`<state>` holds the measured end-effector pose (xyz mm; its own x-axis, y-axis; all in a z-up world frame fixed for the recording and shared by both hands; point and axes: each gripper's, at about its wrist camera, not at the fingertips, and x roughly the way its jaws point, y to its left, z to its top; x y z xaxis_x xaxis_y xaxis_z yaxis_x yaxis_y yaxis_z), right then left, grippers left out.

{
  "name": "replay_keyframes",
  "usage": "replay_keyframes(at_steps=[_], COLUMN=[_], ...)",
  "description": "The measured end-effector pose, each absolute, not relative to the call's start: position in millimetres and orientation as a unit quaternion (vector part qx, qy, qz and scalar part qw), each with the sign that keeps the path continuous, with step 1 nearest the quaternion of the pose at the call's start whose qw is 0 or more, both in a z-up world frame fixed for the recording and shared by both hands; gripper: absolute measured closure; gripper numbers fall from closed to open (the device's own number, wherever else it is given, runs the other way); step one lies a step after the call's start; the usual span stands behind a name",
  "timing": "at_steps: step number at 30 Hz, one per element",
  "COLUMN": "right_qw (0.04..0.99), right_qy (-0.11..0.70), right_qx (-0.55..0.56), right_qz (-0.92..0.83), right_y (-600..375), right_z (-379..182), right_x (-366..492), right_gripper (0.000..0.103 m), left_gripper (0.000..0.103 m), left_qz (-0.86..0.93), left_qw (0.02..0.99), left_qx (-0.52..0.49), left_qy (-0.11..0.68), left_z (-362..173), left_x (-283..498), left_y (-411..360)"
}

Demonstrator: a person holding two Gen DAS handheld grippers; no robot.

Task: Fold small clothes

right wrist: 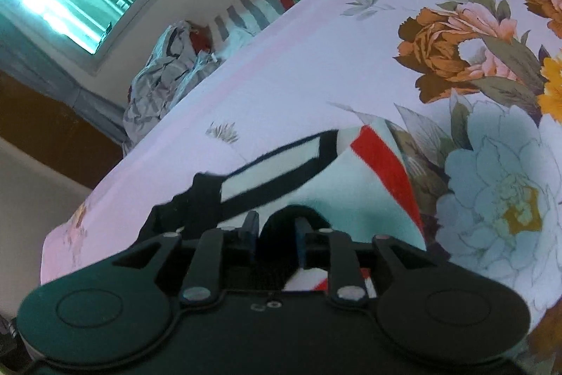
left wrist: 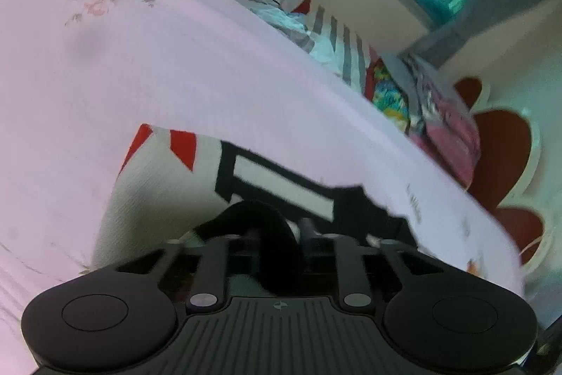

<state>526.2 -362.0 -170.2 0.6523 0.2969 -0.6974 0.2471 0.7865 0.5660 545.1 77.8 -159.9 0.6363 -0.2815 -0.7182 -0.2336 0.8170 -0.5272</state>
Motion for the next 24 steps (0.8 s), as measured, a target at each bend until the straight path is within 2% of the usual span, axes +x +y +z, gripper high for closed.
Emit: replay_keyframes(at_steps=[1,2,3,4,14,17,18,19,20,22,24], right_qw=[0.851,0.855,0.86,0.866,0.892,0.895,0.895,0.896,0.898,0.898,0.899], right_qy=[0.412,0.407,0.403,0.399,0.41,0.413,0.414,0.414,0.415,0.421,0.416], right_qx=[0.325,0.32,0.312,0.302,0.184,0.162,0.158,0.151,0.135,0.113,0.119], right_qz=[0.015,0.013,0.009,0.008,0.052,0.054,0.055,0.058,0.059,0.062,0.064], right_y=[-363.1,-363.8,-364.7,-364.8,-343.3,-335.5,-334.1,-331.9,-328.5,-324.5,-325.2], right_z=[-169.4,-167.4,-164.5,-162.3,-168.1,-173.8,-174.6,-174.8,-174.9,-177.4,-177.7], right_x=[528.8,530.0,531.8,533.1,535.9,540.0,540.8,542.0,543.2,546.1,546.2], right_gripper=[0.069,0.066,0.058,0.055,0.055,0.055,0.055,0.059,0.063,0.097,0.097], left_gripper=[0.048,0.043,0.037,0.037,0.037,0.038,0.043,0.061,0.067,0.078,0.09], left_qz=[-0.011,-0.004,0.004,0.004,-0.023,-0.024,-0.023,-0.023,-0.021,-0.013,-0.003], left_qw=[0.854,0.859,0.867,0.872,0.898,0.898,0.901,0.903,0.904,0.909,0.916], left_qx=[-0.311,-0.311,-0.305,-0.3,-0.156,-0.139,-0.13,-0.119,-0.106,-0.089,-0.069], left_qy=[0.417,0.407,0.394,0.386,0.41,0.416,0.414,0.413,0.413,0.407,0.396], left_z=[-158.8,-156.0,-151.7,-148.9,-160.3,-166.3,-167.7,-169.0,-170.3,-172.2,-171.9], left_x=[545.5,545.0,544.4,544.4,537.6,541.7,542.1,542.2,543.1,541.7,538.4], left_y=[79.8,81.2,82.7,83.7,66.2,59.4,56.0,52.9,49.9,47.0,44.7])
